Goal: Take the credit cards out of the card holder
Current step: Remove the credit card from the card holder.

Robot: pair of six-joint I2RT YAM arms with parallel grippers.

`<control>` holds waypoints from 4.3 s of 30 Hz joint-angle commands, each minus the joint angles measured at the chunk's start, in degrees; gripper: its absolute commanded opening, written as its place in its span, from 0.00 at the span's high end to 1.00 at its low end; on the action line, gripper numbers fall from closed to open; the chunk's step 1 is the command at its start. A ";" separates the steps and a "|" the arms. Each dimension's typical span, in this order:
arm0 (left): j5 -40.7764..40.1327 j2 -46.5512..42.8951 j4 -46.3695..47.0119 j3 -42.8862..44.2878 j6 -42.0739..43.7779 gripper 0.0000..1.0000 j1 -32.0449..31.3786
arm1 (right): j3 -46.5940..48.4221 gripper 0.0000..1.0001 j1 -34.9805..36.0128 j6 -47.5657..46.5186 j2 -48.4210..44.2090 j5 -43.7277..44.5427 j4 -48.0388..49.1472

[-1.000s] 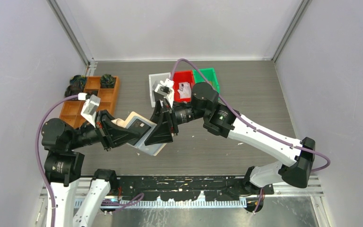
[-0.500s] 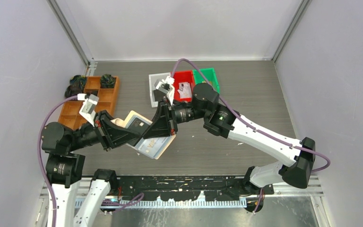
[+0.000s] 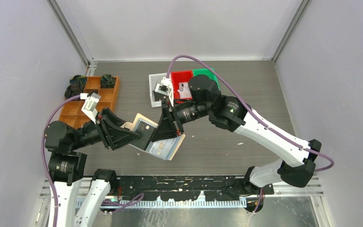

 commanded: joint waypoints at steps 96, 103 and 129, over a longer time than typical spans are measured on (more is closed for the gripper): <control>-3.24 1.94 -1.29 -1.77 -3.01 1.00 0.12 | -12.30 0.62 -3.43 23.68 3.14 5.14 28.96; -3.32 1.08 -0.10 -2.21 -4.05 0.89 0.03 | -12.13 0.80 -3.39 25.81 4.45 4.76 30.62; -8.95 0.25 -3.32 -2.11 -2.82 0.82 0.11 | -16.42 0.99 -2.78 25.59 1.65 6.59 32.74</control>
